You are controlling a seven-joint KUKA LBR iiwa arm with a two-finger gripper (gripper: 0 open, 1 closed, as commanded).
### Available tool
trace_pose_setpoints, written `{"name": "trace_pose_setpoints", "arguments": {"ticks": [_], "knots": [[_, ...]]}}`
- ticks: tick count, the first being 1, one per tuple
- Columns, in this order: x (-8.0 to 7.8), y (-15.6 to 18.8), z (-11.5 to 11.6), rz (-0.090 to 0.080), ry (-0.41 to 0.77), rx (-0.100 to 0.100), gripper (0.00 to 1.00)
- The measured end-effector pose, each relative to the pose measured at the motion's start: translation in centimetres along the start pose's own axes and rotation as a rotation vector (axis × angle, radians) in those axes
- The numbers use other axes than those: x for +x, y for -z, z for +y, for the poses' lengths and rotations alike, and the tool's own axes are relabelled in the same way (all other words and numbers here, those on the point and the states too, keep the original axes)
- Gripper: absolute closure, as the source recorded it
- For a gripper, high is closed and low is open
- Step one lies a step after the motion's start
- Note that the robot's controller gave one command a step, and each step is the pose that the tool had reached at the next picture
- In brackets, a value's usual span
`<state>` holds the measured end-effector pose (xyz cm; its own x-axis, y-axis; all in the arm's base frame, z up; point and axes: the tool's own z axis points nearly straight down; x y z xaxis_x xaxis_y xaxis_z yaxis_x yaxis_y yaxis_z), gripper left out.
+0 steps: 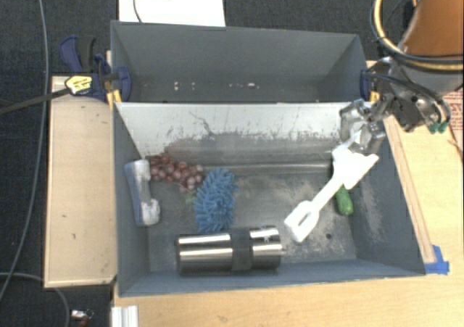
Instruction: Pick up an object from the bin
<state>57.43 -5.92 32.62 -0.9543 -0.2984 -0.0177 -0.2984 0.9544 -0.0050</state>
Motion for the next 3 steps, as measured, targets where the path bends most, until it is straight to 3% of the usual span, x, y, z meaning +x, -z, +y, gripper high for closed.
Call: {"name": "trace_pose_setpoints", "arguments": {"ticks": [1, 2, 3], "knots": [[-0.2, 0.6, 0.0, -0.017, -0.011, 0.007, 1.00], [0.1, -2.9, 0.0, -0.001, 0.013, -0.001, 1.00], [-0.5, -3.1, 1.4, -0.009, 0.095, 0.002, 1.00]]}}
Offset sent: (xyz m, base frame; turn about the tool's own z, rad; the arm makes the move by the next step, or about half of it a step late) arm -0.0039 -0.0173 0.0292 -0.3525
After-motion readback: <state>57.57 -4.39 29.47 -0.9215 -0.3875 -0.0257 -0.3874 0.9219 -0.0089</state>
